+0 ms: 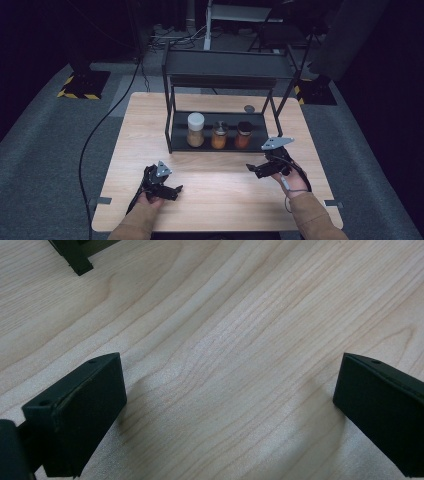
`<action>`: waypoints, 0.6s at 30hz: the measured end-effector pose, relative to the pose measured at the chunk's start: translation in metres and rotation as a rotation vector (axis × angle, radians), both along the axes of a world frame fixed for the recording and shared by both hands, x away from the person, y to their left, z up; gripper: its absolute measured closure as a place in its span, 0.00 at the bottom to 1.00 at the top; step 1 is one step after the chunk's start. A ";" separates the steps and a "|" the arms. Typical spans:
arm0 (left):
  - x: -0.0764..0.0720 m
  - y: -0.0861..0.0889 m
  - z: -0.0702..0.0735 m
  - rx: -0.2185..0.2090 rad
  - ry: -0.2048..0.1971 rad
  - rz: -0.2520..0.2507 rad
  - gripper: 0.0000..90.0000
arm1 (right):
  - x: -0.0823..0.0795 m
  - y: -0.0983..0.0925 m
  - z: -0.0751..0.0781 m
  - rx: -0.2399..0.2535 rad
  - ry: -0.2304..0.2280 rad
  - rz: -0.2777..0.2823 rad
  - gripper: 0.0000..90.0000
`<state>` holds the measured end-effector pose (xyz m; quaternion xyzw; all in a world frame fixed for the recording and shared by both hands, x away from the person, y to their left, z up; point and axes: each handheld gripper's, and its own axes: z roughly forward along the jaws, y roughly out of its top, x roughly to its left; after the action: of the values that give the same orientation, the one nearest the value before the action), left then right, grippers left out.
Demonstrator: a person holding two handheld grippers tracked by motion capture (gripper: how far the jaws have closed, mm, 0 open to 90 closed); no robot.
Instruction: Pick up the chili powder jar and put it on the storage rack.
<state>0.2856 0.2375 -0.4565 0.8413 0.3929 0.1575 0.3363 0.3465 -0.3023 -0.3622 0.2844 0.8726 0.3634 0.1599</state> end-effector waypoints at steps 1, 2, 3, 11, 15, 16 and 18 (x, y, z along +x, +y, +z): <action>0.000 0.000 0.000 0.000 0.000 0.000 0.00 | 0.000 0.000 -0.002 0.002 0.002 0.002 0.04; 0.000 0.000 0.000 0.000 0.000 0.000 0.00 | 0.000 0.000 -0.003 0.001 0.005 0.002 0.04; 0.000 0.000 0.000 0.000 0.000 0.000 0.00 | 0.000 0.000 -0.005 0.003 0.006 0.002 0.04; 0.000 0.000 0.000 0.000 0.000 0.000 0.00 | -0.003 -0.001 -0.019 0.007 0.011 -0.001 0.04; 0.000 0.000 0.000 0.000 0.000 0.000 0.00 | -0.003 -0.002 -0.026 0.006 0.024 -0.002 0.04; 0.000 0.000 0.000 0.000 0.000 0.000 0.00 | -0.003 -0.002 -0.028 0.005 0.027 -0.003 0.04; 0.000 0.000 0.000 0.000 0.000 0.000 0.00 | -0.003 -0.003 -0.032 0.008 0.032 -0.003 0.04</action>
<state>0.2856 0.2375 -0.4565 0.8411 0.3931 0.1575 0.3364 0.3434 -0.3055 -0.3938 0.2921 0.8732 0.3622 0.1451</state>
